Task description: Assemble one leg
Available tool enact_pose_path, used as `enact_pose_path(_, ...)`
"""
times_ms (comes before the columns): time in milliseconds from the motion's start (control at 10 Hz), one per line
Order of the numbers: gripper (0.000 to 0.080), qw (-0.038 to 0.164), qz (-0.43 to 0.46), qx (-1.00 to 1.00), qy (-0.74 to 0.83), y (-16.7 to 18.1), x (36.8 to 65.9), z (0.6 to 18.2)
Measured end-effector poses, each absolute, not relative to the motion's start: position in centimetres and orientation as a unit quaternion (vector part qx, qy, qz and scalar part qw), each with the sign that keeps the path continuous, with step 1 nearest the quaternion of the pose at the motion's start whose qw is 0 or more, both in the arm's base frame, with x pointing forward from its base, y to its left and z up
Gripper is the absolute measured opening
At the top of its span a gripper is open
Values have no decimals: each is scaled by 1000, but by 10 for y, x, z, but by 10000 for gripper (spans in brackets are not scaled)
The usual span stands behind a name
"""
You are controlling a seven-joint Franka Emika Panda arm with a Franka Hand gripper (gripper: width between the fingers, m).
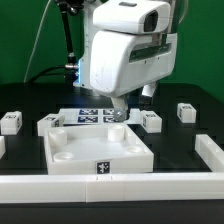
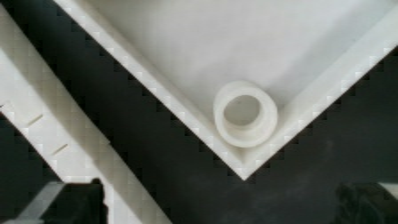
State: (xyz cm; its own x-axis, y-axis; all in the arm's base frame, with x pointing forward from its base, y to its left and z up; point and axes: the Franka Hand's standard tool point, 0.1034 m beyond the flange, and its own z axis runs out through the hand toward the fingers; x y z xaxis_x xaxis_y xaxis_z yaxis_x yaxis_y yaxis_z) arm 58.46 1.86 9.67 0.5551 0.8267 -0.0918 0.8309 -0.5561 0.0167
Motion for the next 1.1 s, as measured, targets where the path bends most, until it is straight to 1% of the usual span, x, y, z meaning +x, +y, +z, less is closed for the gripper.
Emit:
enact_pose_path(600, 650, 29, -34, 875, 481, 18, 584, 95)
enact_pose_path(900, 650, 21, -29, 805, 592, -3, 558, 78)
enact_pose_path(1100, 650, 13, -37, 768, 639, -14, 551, 70)
